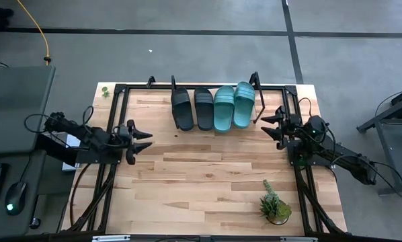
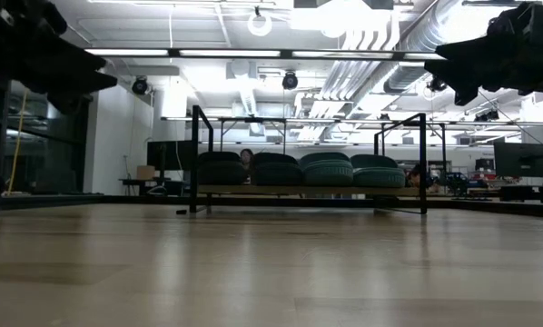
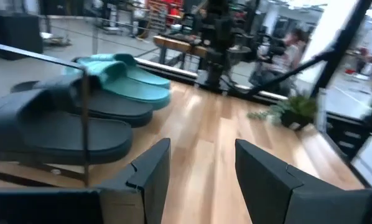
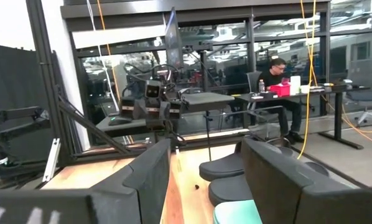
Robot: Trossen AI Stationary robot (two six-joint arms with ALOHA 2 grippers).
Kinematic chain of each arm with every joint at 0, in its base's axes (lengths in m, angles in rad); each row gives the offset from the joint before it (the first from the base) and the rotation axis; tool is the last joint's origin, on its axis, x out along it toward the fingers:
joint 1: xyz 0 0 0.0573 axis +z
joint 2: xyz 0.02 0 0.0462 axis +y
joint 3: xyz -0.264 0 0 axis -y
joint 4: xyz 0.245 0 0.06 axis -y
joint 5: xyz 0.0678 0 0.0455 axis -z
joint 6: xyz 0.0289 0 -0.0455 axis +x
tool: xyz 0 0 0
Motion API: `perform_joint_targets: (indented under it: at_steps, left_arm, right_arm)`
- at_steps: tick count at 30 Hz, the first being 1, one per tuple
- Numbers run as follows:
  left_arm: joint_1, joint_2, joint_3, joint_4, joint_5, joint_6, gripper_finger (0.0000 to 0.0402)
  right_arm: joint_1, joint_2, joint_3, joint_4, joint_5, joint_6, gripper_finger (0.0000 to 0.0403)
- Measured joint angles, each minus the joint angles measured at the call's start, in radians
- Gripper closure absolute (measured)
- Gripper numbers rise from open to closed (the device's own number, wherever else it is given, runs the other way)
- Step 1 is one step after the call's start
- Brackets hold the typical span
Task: Pick and place slides into the shelf
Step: Return to Home Position
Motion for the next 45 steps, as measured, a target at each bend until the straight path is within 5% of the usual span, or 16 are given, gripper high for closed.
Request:
perform_joint_targets:
  at_steps: [5,12,18,27,34,45]
  left_arm:
    - [0.156,0.000,0.000,-0.004,0.117,0.003,0.0238]
    - [0.439,0.000,0.000,0.005,0.469,0.096,0.0238]
    - [0.552,0.000,0.000,0.016,0.583,0.157,0.0238]
    - [0.557,0.005,-0.088,0.205,0.616,0.188,0.0238]
    - [0.557,0.007,-0.089,0.196,0.596,0.212,0.0238]
    - [0.557,0.006,-0.089,0.196,0.597,0.187,0.0238]
  right_arm:
    - [0.000,0.000,0.000,-0.003,-0.005,0.007,0.0215]
    - [0.000,0.000,0.000,-0.019,-0.005,0.015,0.0215]
    - [0.000,-0.001,0.000,0.013,-0.010,0.009,0.0215]
    - [0.001,-0.001,-0.001,0.050,-0.013,-0.010,0.0215]
    - [0.001,-0.001,-0.001,0.061,-0.030,-0.036,0.0215]
    - [0.060,-0.001,-0.001,0.044,0.214,-0.011,0.0215]
